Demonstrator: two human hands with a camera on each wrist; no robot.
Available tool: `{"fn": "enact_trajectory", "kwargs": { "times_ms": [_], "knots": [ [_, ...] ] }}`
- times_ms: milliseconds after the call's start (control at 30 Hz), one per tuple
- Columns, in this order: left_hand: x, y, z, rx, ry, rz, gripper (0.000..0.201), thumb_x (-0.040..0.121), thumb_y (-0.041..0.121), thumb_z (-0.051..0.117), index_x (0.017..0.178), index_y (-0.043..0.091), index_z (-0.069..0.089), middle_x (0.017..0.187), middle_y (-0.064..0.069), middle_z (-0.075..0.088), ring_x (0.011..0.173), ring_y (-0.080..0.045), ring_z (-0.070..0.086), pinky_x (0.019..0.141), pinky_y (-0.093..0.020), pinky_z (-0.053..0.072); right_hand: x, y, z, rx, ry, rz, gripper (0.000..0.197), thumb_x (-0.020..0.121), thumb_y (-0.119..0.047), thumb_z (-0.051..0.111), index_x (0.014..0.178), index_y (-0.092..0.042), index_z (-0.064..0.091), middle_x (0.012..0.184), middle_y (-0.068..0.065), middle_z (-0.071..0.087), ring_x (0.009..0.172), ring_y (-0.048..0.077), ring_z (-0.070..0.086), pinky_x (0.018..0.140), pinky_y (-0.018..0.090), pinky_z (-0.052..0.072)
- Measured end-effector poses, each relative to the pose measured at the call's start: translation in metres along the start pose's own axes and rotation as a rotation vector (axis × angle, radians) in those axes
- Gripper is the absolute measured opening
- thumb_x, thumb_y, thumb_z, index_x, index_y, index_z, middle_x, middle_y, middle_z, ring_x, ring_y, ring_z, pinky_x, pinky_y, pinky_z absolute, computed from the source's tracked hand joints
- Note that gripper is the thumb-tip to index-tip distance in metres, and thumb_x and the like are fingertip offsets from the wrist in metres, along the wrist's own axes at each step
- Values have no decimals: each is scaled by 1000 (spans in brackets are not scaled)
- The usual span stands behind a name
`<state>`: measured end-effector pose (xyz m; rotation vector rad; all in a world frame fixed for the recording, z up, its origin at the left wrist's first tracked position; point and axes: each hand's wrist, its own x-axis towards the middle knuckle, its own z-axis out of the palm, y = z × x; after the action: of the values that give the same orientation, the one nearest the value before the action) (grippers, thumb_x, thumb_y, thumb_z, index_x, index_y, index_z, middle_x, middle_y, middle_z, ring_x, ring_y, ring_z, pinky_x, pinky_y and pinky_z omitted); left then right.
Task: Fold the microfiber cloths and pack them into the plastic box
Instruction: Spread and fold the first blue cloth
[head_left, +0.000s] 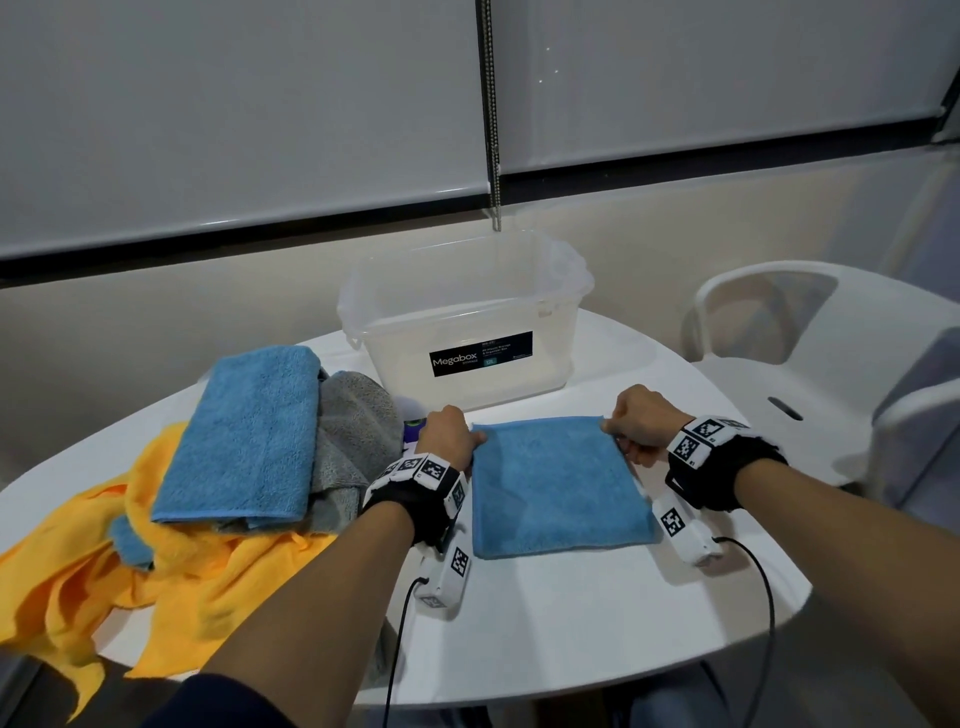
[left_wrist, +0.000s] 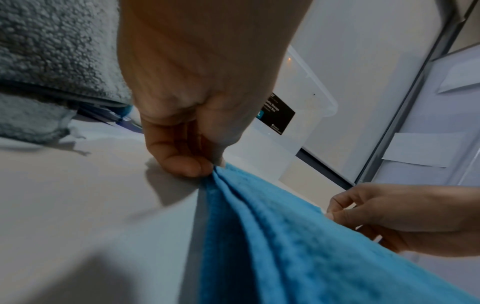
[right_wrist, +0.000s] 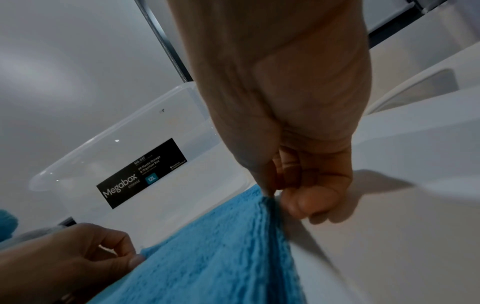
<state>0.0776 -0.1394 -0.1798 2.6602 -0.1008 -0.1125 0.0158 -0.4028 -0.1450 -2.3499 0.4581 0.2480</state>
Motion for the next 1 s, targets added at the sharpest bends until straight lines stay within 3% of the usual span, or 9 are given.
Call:
{"fn": "enact_trajectory", "kwargs": {
  "times_ms": [100,200,300,433,600,700,833,933,1000],
  "knots": [
    [-8,7,-6,93,72,83,17,87,16,61,96,3,60,99,-20,66,91,-38,63,75,-43,56,-6,-2,-9,-72,-2,-22,9,87,0,59,78,2,55,61,21,59,39,24,52,43,31,48],
    [-23,17,-14,105,104,223,4,85,12,56,89,10,57,90,-14,64,84,-37,62,73,-45,56,-14,-7,-17,-106,-13,-89,6,85,0,61,84,5,58,62,21,62,43,26,55,50,39,53],
    [-45,31,-25,63,-16,384,4,82,18,65,79,17,62,82,-7,68,79,-29,64,71,-38,55,-28,-18,-19,-159,-92,-173,11,85,-3,67,87,7,63,65,19,68,47,25,59,52,34,57],
    [-70,41,-33,83,-200,567,2,83,18,70,82,18,72,83,0,72,77,-18,65,76,-37,57,-48,-32,-12,-193,-200,-278,13,86,-8,73,87,4,66,74,22,71,54,22,64,54,30,58],
    [-93,40,-35,165,-365,543,25,79,40,80,87,17,74,86,2,73,80,-16,67,73,-32,56,-67,-33,-2,-292,-313,-333,8,82,-12,78,84,-6,72,76,11,73,67,20,70,62,28,59],
    [-106,31,-33,319,-434,529,42,70,48,85,97,19,70,92,4,69,83,-18,65,74,-34,57,-79,-26,-1,-443,-405,-311,22,72,-28,85,89,-17,75,93,6,75,77,14,67,68,26,59],
    [-118,21,-25,470,-374,608,50,68,33,86,110,17,63,109,-2,58,95,-23,58,78,-36,52,-95,-15,3,-635,-400,-305,56,66,-39,88,116,-25,67,106,-13,64,97,14,63,91,32,54],
    [-125,20,-19,510,-287,620,45,73,21,80,113,15,61,114,-5,56,102,-25,56,72,-32,43,-101,-7,16,-680,-324,-337,54,67,-28,84,116,-26,60,104,-11,56,94,16,58,82,32,51],
    [-129,20,-18,491,-238,608,28,80,17,71,105,12,60,111,-6,57,101,-27,56,71,-31,38,-106,-4,25,-721,-240,-373,44,70,-15,77,110,-22,60,100,-6,54,88,20,57,74,32,50]
  ]
}}
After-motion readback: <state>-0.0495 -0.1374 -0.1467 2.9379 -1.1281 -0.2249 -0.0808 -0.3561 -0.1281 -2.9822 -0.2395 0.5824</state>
